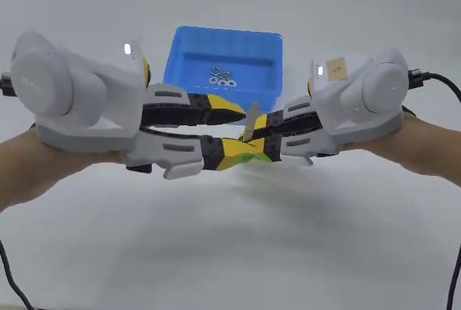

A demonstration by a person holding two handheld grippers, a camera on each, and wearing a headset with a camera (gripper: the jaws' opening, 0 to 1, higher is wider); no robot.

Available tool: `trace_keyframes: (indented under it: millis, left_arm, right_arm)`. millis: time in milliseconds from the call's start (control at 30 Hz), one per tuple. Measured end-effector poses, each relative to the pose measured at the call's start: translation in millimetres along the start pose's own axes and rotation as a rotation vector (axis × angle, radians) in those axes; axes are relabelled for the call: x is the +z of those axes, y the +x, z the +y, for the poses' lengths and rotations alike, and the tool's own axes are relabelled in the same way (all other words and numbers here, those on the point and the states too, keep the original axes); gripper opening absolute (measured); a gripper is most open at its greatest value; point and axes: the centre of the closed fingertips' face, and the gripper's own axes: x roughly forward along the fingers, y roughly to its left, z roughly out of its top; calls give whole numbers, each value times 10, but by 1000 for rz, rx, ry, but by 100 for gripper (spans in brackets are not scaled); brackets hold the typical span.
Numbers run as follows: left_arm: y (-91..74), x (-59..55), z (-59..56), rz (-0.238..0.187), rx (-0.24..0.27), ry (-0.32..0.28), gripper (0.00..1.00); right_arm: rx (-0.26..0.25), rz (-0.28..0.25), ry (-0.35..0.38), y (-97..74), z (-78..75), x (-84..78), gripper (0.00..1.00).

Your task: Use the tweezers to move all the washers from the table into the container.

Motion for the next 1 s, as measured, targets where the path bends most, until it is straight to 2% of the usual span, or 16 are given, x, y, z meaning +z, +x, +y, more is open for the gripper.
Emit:
trace_keyframes:
  millis: [100, 200, 300, 467, 533, 567, 633, 767, 900, 967, 1000]
  left_arm:
    - [-82, -35, 17, 0, 37, -11, 37]
    - [-190, 4, 50, -36, 80, -35, 40]
    - [-274, 38, 36, -59, 89, -35, 46]
    - [-379, 18, 45, -50, 125, -13, 60]
    - [-432, 5, 57, -50, 139, -32, 62]
    - [-465, -2, 43, -55, 137, -64, 63]
    - [-525, 18, 33, -76, 144, -69, 64]
    - [-615, 10, 38, -95, 166, -83, 70]
    - [-682, -54, 54, -95, 180, -110, 79]
    - [-717, -46, 71, -118, 194, -124, 85]
    - [-739, -20, 95, -146, 207, -141, 90]
  right_arm:
    - [-9, -11, 5, -25, 2, 51, 9]
    - [-17, -17, 4, -57, 21, 115, 9]
    - [-22, -22, -4, -89, 38, 189, 9]
    - [-37, -34, -22, -151, 21, 362, 9]
    - [-44, -37, -38, -180, 11, 431, 9]
    - [-48, -35, -50, -198, 3, 465, 9]
    - [-55, -43, -60, -243, -10, 554, 9]
    - [-65, -46, -80, -302, -60, 689, 9]
    - [-73, -56, -100, -290, -164, 797, 9]
    - [-79, -42, -119, -277, -245, 836, 9]
    - [-81, -41, -123, -274, -277, 859, 9]
